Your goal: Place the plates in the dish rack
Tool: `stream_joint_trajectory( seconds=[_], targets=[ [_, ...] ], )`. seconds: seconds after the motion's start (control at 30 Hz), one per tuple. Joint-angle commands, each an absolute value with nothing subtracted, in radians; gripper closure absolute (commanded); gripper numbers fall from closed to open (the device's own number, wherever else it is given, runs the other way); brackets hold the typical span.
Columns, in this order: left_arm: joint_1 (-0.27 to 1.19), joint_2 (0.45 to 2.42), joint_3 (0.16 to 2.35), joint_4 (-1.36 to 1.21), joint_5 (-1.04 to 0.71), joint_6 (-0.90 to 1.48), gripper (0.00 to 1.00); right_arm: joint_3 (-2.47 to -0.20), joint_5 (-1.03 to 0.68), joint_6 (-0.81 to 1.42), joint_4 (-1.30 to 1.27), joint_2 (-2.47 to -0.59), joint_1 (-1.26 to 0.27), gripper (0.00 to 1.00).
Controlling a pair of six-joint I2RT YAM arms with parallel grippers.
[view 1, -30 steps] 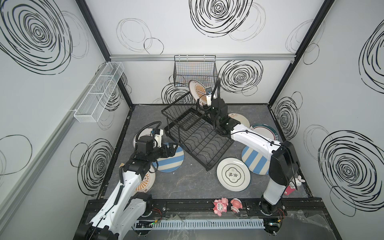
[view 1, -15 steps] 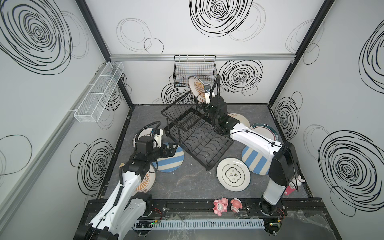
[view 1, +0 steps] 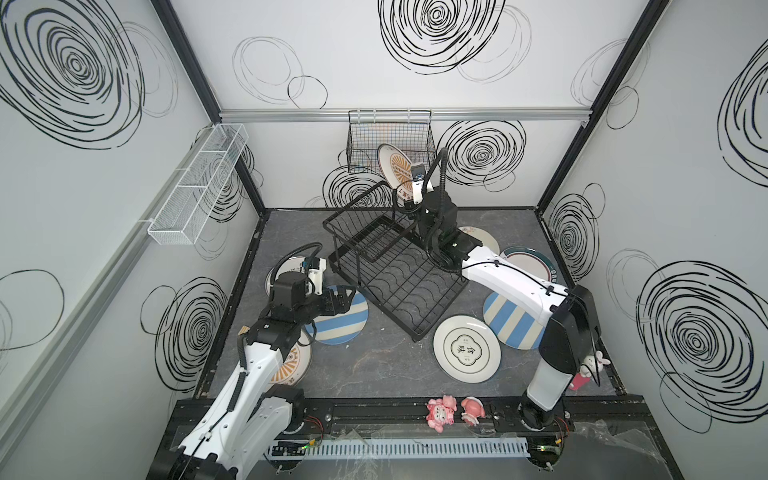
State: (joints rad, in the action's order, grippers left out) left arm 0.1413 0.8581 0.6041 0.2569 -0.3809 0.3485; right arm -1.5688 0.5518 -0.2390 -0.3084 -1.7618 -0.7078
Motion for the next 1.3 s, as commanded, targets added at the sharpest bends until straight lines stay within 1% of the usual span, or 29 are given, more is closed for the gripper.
stream_joint_trajectory(
  seconds=[0.0,0.67,0.97,1.27],
  targets=[
    [0.143,0.848,0.603,0.218,-0.377,0.340,0.04,-1.549,0.546,-0.221,-0.403,-1.692,-0.704,1.00],
    [0.142,0.849,0.604,0.215,-0.385,0.340,0.04,-1.528,0.539,-0.196,-0.381,-1.717,-0.710,1.00],
    [0.142,0.848,0.603,0.217,-0.381,0.340,0.04,-1.506,0.494,-0.196,-0.359,-1.717,-0.713,1.00],
    [0.143,0.849,0.603,0.217,-0.379,0.339,0.04,-1.521,0.531,-0.248,-0.385,-1.699,-0.734,1.00]
  ],
)
